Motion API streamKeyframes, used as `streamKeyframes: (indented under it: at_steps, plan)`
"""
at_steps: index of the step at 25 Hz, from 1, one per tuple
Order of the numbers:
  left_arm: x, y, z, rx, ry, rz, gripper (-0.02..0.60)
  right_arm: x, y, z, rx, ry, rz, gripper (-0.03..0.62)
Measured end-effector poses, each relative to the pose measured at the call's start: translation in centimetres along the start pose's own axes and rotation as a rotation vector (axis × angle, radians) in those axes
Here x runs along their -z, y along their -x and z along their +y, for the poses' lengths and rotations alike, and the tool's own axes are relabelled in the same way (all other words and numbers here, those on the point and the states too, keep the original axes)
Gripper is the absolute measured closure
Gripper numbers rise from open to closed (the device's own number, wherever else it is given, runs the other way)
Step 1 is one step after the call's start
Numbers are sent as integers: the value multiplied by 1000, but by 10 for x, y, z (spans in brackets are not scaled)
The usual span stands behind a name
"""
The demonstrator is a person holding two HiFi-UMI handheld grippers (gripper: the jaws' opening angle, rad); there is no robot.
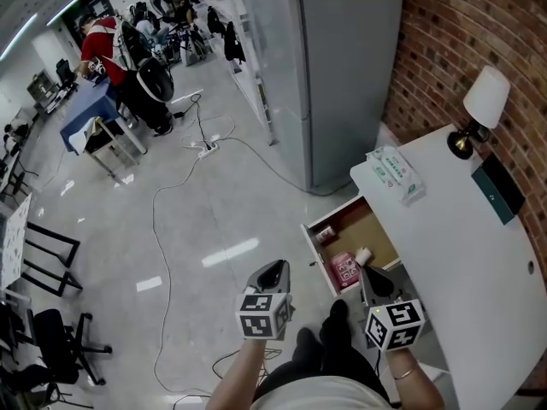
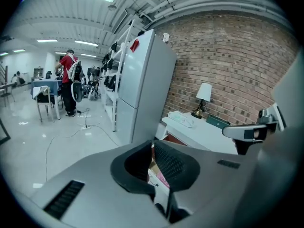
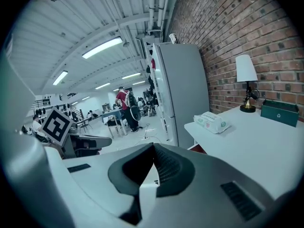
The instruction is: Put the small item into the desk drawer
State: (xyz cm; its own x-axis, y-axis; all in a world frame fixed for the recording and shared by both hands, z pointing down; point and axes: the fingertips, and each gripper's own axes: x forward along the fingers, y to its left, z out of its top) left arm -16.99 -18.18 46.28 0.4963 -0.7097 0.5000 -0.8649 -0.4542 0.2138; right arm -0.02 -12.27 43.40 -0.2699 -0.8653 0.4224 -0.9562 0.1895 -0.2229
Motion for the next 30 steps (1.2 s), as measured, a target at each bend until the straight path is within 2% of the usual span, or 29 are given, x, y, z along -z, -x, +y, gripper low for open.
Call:
streamKeyframes:
  at_steps: [15,30]
  plan:
    - [-17,81,53,-129,40,-114,555,-18,-9,62,-119,71,-26,586]
    - [-26,124,73,-189,74,-165,555,-28,-9,83,-133,114,-32,586]
